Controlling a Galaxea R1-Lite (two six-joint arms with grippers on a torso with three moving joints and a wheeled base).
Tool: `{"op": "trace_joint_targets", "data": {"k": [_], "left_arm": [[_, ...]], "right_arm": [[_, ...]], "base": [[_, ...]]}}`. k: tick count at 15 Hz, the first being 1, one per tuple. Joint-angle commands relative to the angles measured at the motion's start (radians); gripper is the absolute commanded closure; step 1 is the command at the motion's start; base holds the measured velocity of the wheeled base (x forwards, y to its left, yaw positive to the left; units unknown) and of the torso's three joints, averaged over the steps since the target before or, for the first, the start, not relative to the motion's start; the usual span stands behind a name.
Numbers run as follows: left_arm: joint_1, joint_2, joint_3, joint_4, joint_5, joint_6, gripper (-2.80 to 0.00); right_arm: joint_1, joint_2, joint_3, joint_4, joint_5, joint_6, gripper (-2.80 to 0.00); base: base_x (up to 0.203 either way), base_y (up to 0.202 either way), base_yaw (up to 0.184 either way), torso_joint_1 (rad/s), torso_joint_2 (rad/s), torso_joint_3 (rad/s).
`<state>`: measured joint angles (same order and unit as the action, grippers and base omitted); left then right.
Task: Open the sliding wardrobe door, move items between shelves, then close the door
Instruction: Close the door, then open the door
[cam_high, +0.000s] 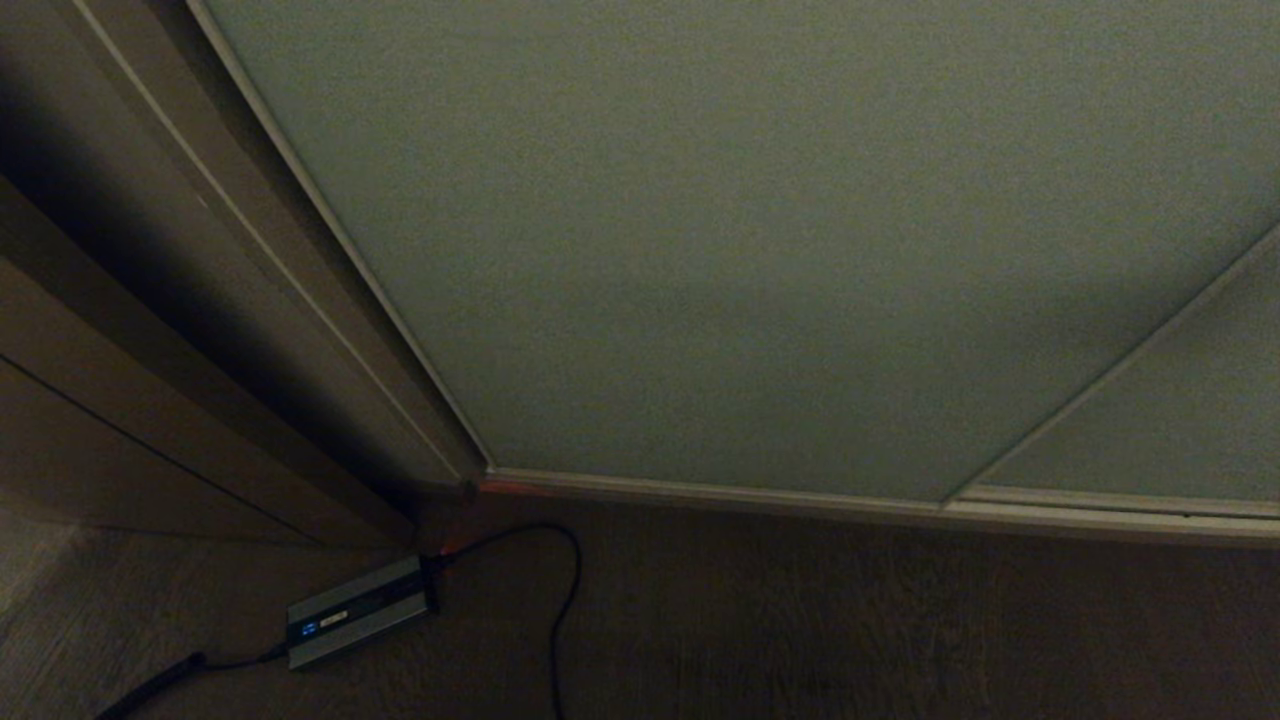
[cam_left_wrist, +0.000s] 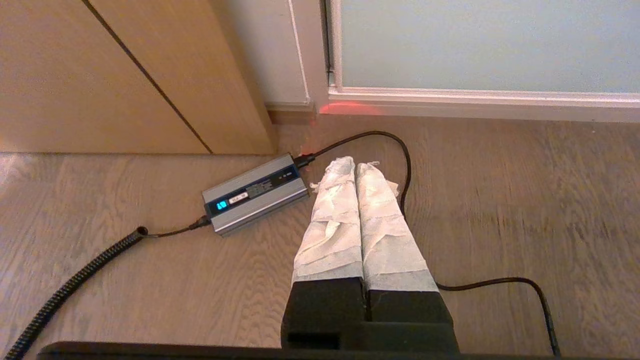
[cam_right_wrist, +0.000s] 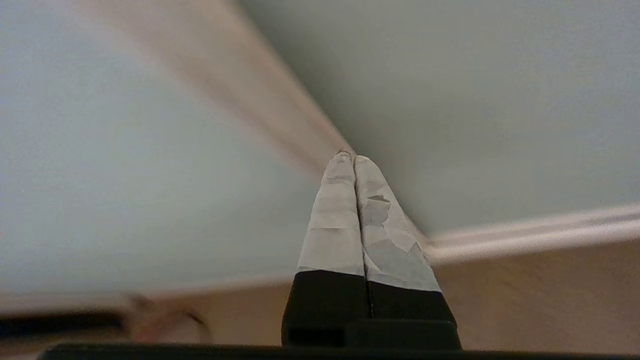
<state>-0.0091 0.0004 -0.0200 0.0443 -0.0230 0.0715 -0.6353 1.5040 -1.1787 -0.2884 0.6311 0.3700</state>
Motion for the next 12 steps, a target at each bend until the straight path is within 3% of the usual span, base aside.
{"op": "trace_joint_targets", "data": {"k": [1,3,5,8,12], "left_arm": [[0.000,0.000,0.000,0.000,0.000,0.001,0.00],[0.000,0.000,0.000,0.000,0.000,0.001,0.00],[0.000,0.000,0.000,0.000,0.000,0.001,0.00],[0.000,0.000,0.000,0.000,0.000,0.001,0.00],[0.000,0.000,0.000,0.000,0.000,0.001,0.00]], "right_arm": [[0.003,-0.069,0.060,0.059,-0.054,-0.173,0.00],[0.068,-0.124,0.101,0.131,-0.227,-0.262,0.00],[0.143,-0.212,0.162,0.155,-0.327,-0.288,0.00],[0.305,-0.371,0.329,0.160,-0.369,-0.303,0.00],[0.444,-0.639,0.608,0.165,-0.379,-0.328,0.00]], "base": [[0.000,0.000,0.000,0.000,0.00,0.000],[0.000,0.000,0.000,0.000,0.00,0.000],[0.000,0.000,0.000,0.000,0.00,0.000],[0.000,0.000,0.000,0.000,0.00,0.000],[0.000,0.000,0.000,0.000,0.00,0.000]]}}
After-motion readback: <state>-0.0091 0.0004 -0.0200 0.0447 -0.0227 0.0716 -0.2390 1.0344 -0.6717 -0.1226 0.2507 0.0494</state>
